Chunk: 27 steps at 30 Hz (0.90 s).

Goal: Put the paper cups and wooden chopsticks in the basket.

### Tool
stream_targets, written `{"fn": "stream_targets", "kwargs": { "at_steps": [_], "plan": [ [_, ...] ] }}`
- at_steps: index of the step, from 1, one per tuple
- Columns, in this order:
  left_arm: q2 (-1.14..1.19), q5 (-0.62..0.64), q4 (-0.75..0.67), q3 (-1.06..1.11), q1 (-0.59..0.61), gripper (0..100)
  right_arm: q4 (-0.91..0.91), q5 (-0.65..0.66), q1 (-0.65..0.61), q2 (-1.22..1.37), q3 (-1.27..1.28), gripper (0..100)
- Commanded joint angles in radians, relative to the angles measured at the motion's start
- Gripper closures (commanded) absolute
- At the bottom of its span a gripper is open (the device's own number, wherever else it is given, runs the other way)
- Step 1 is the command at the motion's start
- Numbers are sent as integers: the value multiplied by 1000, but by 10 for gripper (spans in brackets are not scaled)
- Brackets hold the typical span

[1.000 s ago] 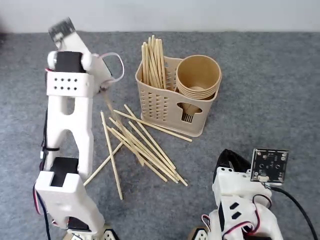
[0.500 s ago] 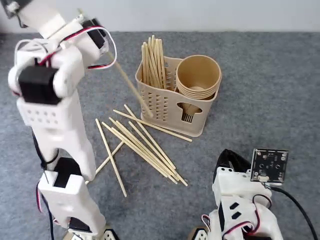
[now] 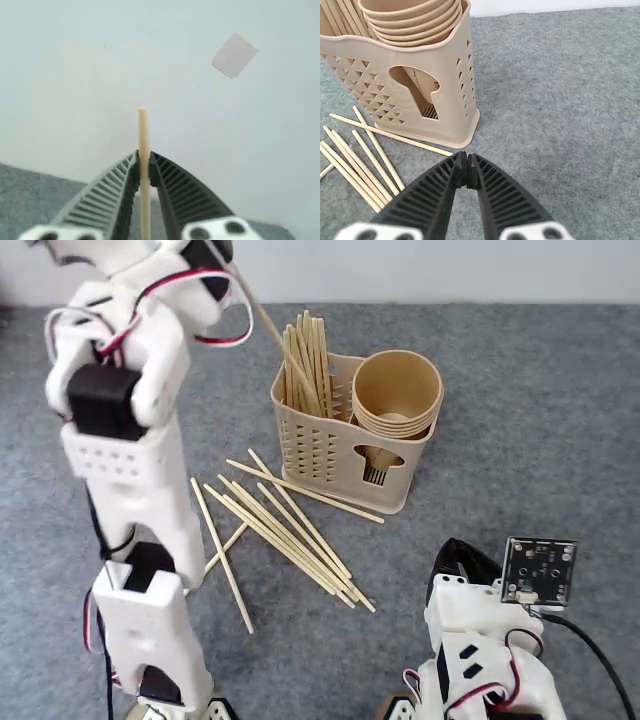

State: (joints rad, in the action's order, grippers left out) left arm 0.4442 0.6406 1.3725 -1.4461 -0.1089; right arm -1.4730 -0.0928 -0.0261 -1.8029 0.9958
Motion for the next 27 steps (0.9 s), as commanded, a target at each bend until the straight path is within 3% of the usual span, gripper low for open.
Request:
{"fn": "stream_targets", "kwargs": {
  "at_steps": [1, 12, 22, 27],
  "plan": [
    [25, -74, -92, -13, -5, 988, 8, 6, 4, 13, 2, 990],
    [140, -175, -83, -13, -14, 986, 8, 6, 4, 13, 2, 990],
    [135, -173, 114, -107, -40, 829, 8, 6, 4, 13, 2, 990],
    [135, -173, 201, -231, -44, 808, 8, 6, 4, 13, 2, 990]
  ]
}}
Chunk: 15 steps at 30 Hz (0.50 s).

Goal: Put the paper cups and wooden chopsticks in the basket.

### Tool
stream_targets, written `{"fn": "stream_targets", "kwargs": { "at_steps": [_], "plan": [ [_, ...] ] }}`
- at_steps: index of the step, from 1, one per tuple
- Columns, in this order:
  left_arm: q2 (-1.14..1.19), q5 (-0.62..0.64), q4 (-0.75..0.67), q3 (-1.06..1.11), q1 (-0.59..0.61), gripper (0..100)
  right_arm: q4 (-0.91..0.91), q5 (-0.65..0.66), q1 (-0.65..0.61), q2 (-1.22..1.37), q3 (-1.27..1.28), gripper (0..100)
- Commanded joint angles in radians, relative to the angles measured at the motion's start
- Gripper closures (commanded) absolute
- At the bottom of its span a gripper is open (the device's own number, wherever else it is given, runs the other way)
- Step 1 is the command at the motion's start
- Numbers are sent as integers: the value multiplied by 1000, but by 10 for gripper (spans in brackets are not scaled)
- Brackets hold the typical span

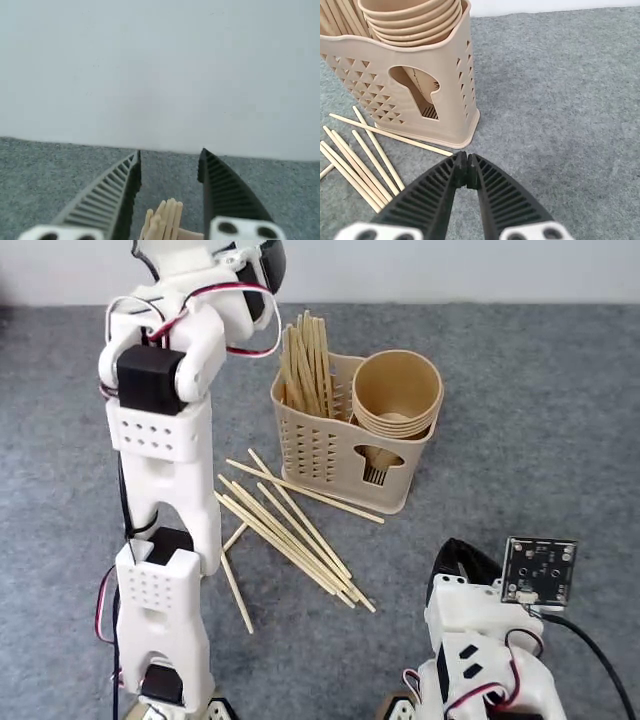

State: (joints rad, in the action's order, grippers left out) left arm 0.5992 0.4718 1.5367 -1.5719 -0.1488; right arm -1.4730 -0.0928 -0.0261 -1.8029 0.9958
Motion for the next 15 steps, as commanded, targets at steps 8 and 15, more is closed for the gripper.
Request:
{"fn": "stream_targets", "kwargs": {
  "at_steps": [8, 15],
  "plan": [
    [-54, -5, 221, -101, 86, 809, 8, 12, 7, 19, 2, 990],
    [-64, -5, 219, -102, 328, 809, 12, 15, 5, 24, 2, 987]
  ]
}}
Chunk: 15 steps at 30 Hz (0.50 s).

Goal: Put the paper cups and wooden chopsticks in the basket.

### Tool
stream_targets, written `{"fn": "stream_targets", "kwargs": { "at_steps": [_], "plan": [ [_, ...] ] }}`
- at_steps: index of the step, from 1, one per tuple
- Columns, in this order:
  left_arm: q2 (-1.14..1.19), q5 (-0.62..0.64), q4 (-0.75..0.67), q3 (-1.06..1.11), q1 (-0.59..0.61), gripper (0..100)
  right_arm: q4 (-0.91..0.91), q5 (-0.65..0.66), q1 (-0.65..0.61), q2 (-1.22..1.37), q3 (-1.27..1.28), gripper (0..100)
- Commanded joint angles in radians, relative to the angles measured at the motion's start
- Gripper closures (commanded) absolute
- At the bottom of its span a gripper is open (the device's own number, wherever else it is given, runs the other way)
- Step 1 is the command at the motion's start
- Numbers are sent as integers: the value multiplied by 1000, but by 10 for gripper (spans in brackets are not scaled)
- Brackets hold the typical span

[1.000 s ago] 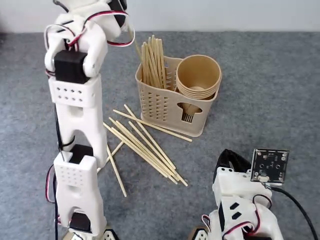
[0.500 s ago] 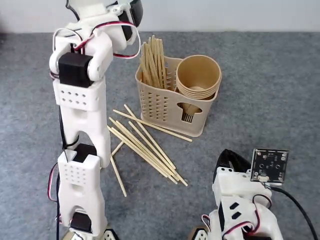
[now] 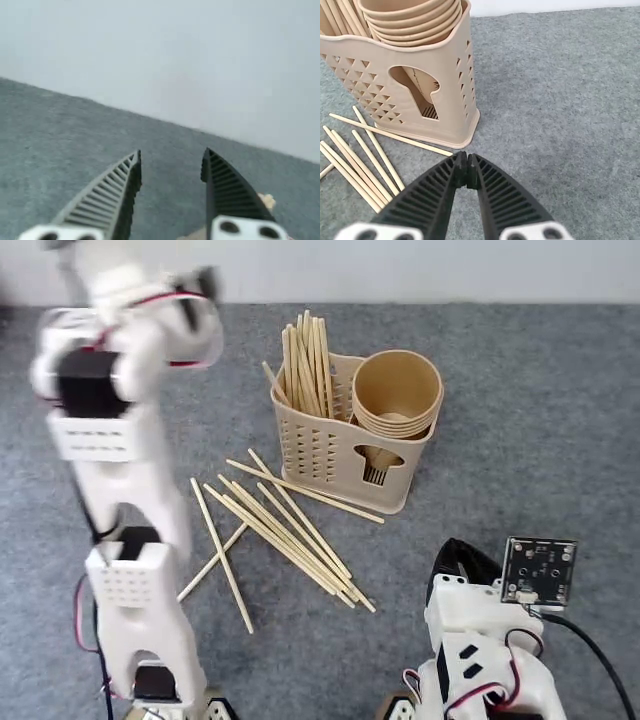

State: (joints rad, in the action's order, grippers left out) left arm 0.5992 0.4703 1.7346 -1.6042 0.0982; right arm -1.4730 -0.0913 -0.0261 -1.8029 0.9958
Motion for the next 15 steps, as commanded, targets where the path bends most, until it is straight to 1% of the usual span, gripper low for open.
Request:
{"fn": "stream_targets", "kwargs": {
  "at_steps": [1, 4, 6, 10, 13, 15],
  "plan": [
    [-64, -5, 23, -73, 115, 809, 15, 14, 5, 24, 2, 987],
    [-89, -8, 23, -68, 198, 821, 19, 15, 5, 24, 2, 987],
    [-121, -15, 25, -67, 242, 872, 19, 37, 5, 24, 2, 979],
    [-219, -150, 25, -58, 287, 976, 19, 48, 5, 25, 2, 916],
    [-311, -203, 25, 36, 313, 984, 24, 49, -10, 27, -2, 896],
    [-385, -204, 25, 166, 333, 984, 28, 49, -68, 44, -6, 896]
  ]
}}
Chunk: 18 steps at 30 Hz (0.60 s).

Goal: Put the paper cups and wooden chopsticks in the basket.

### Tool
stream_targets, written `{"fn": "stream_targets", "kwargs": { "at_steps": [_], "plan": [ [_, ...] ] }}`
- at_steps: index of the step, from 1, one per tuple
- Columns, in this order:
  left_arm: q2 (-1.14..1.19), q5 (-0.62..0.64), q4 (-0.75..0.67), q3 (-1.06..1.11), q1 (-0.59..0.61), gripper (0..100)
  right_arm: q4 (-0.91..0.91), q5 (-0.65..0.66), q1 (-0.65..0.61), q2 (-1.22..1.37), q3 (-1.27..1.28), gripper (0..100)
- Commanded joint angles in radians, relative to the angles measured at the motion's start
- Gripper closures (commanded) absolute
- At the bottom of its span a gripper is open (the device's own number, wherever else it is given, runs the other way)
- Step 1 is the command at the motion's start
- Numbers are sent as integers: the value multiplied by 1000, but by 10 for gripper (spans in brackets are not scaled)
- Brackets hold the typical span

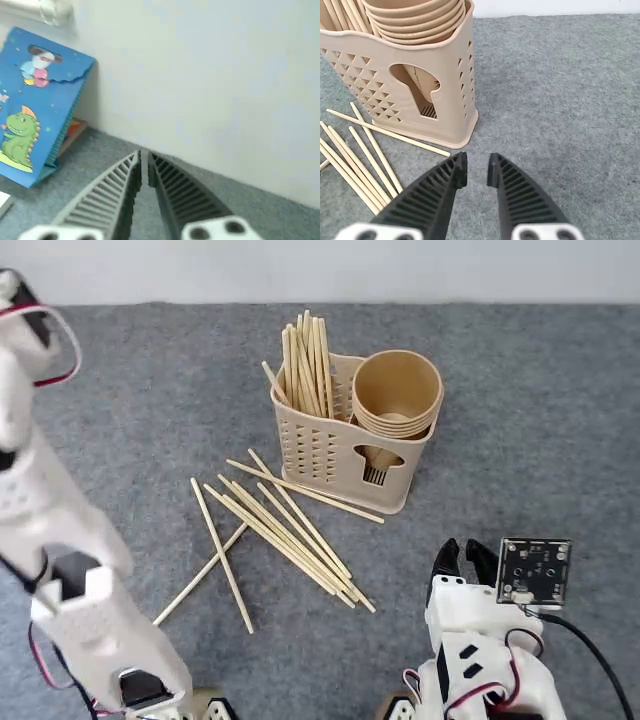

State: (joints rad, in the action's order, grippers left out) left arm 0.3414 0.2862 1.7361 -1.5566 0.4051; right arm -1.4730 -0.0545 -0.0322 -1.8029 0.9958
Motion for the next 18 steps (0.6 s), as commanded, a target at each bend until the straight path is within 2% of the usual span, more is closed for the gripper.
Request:
{"fn": "stream_targets", "kwargs": {
  "at_steps": [1, 4, 9, 18],
  "plan": [
    [-169, -21, 23, 205, 29, 985, 28, 9, -94, 64, -9, 896],
    [-308, -23, 21, 510, 31, 985, 36, 6, -185, 166, -44, 920],
    [-569, -26, 15, 1000, 28, 986, 90, 11, -268, 378, -130, 977],
    [-936, -46, 5, 1577, 58, 986, 237, 12, -447, 611, -163, 979]
  ]
}}
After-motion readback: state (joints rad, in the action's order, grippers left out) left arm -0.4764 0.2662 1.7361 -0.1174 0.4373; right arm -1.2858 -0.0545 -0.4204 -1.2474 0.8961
